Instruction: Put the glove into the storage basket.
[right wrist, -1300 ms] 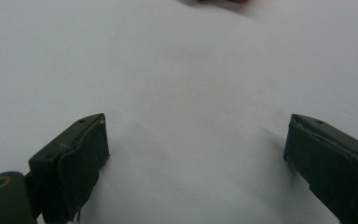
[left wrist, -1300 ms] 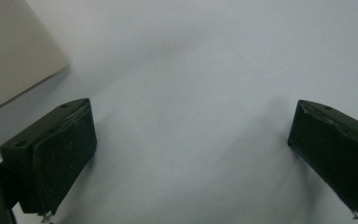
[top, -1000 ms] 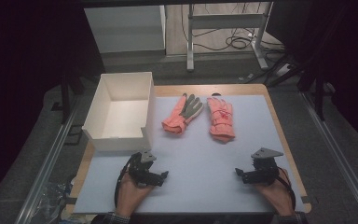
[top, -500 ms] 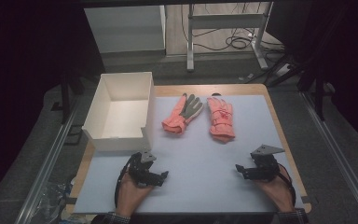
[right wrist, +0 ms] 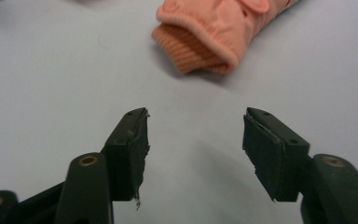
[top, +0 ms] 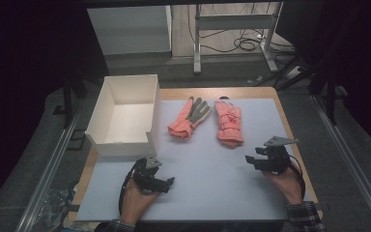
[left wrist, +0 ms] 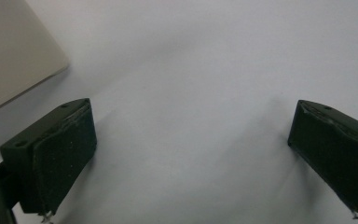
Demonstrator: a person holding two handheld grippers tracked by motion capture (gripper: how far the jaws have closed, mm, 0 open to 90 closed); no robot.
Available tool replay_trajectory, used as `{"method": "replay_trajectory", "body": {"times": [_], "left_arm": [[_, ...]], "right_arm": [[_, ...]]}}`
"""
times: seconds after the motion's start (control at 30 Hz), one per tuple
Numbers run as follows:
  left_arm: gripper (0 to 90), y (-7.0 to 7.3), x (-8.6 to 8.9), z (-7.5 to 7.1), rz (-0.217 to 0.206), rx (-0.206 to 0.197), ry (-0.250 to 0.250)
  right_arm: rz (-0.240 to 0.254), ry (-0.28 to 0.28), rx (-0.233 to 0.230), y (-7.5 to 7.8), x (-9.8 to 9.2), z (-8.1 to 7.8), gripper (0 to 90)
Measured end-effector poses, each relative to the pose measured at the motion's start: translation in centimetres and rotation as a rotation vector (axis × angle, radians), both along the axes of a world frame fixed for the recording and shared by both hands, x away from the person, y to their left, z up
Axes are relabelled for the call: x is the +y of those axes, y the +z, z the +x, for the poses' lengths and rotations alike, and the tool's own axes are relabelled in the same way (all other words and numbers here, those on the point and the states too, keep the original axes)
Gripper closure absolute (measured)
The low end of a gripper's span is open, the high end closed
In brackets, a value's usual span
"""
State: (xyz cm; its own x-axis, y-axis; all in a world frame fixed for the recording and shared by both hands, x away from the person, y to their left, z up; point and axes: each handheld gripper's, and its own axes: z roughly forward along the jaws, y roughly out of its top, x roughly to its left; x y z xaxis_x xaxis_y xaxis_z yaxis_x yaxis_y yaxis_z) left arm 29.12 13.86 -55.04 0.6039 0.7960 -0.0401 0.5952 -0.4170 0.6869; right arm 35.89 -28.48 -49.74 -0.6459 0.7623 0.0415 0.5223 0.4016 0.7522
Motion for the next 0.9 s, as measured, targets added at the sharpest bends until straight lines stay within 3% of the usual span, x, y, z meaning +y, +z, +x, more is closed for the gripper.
{"method": "replay_trajectory", "body": {"times": [0.47,0.9], "left_arm": [[0.9,0.0,0.0,0.0,-0.002,-0.001,0.001],[0.9,0.0,0.0,0.0,-0.008,-0.002,0.004]], "right_arm": [[0.023,-0.019,-0.021,1.3,1.5,4.6,60.3],[-0.012,-0.048,-0.058,2.0,3.9,8.1,57.7]]}}
